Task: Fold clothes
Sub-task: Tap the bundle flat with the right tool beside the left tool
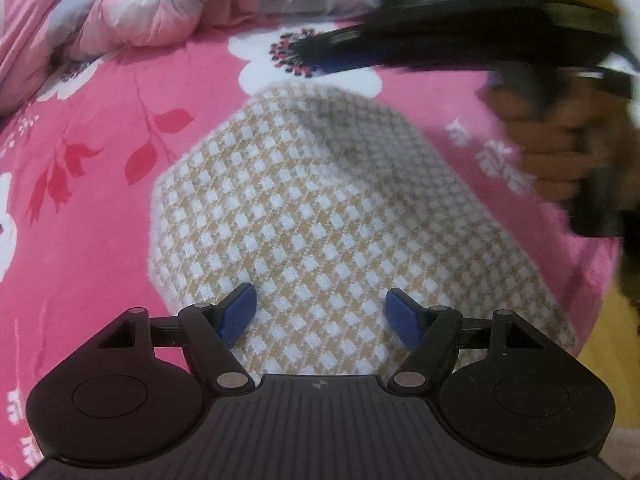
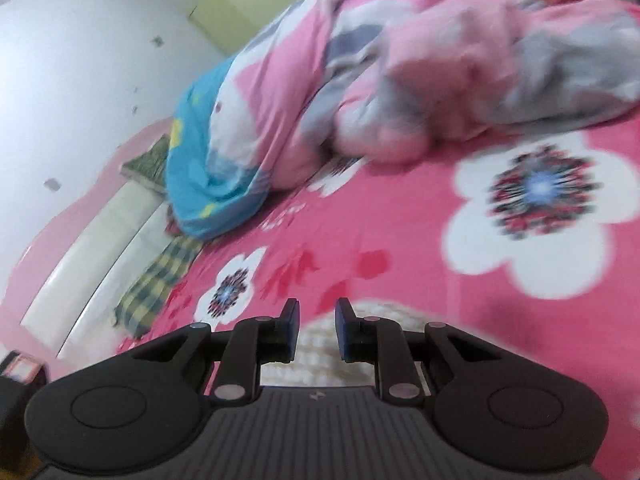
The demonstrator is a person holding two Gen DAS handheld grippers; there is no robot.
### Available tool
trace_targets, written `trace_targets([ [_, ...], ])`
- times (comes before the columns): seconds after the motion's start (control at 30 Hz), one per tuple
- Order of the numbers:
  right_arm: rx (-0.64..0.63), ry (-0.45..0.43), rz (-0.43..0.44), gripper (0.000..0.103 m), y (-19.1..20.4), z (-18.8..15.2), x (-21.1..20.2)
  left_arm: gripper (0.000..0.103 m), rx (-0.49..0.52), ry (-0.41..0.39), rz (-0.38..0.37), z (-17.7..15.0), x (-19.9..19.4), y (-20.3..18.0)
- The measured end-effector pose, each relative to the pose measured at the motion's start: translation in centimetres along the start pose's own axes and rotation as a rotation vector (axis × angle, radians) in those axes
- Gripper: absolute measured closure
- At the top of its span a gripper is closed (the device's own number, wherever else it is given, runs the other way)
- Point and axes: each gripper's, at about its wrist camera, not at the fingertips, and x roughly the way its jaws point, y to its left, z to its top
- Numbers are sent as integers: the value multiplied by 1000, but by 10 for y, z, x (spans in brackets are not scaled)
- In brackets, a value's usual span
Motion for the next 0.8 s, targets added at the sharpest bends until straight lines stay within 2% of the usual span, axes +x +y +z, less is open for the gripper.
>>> trace_targets([
  [0.1, -132, 134, -189, 84, -2, -16, 49, 31, 6, -54, -34, -7, -2, 5],
  [0.2, -37, 128, -187, 84, -22, -22, 54, 32, -19, -99, -76, -10, -1, 13],
  [0.3, -122, 124, -267, 84, -8, -16, 45, 32, -35, -128, -113, -13, -2, 18],
  [0.5, -154, 70, -364, 83, 22, -5, -29, 32, -58, -158, -166, -19, -3, 30],
  [0.6, -158, 137, -430, 83, 35, -21, -67, 32, -89, -160, -196, -18, -3, 36],
  [0.7, -155, 225, -420, 83, 50, -48, -92, 32, -106, -147, -211, -16, -3, 39],
  [0.8, -131, 315, -393, 83, 53, -80, -87, 32, -116, -126, -214, -12, -2, 39],
])
